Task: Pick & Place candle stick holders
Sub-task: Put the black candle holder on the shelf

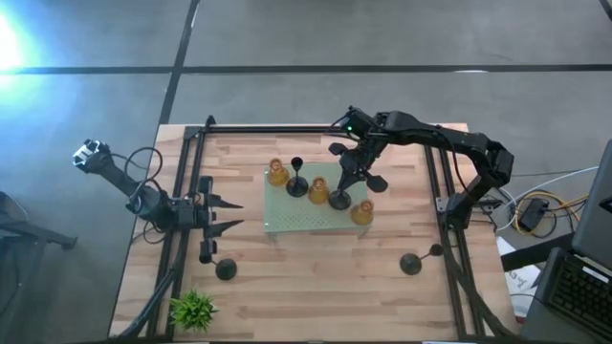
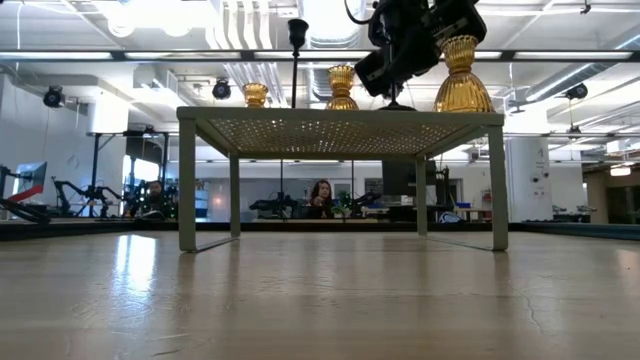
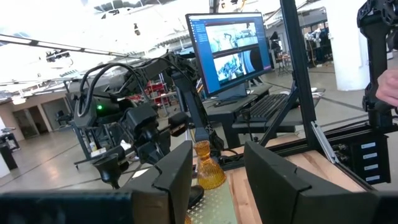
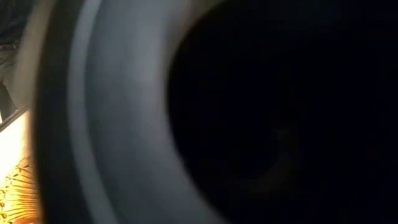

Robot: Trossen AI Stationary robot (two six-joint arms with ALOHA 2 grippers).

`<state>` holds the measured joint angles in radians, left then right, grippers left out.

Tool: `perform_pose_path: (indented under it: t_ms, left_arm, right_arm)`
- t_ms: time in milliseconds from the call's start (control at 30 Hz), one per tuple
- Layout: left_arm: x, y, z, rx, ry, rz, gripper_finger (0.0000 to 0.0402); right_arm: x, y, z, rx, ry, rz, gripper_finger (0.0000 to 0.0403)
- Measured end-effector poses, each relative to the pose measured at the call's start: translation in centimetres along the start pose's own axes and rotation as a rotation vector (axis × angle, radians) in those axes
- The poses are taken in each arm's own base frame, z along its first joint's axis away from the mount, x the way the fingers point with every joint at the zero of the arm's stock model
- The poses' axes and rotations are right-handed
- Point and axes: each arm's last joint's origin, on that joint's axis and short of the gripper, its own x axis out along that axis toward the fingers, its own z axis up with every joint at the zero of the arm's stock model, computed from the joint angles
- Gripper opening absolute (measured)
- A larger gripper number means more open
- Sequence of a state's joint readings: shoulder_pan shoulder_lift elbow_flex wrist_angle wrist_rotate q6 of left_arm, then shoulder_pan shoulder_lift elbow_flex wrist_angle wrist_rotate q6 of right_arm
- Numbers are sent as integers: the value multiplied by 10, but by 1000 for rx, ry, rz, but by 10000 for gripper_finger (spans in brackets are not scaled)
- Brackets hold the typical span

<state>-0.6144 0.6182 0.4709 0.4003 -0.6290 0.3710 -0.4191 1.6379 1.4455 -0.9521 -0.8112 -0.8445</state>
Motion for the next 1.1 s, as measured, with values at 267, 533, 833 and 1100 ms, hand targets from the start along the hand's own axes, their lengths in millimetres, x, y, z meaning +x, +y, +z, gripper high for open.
perform_pose_path:
  t_ms: [267, 533, 833, 1100]
  left_arm:
    - [0, 0, 0, 1, 1, 0, 149]
    - [0, 0, -1, 4, 6, -3, 149]
    - [0, 0, -1, 6, 9, -4, 149]
    - [0, 0, -1, 8, 11, -5, 149]
  right_arm:
    - [0, -1, -1, 7, 30, -27, 8]
    - [0, -1, -1, 33, 34, -30, 11]
    - [1, 0, -1, 46, 30, -23, 12]
    - [1, 1, -1, 62, 17, 1, 12]
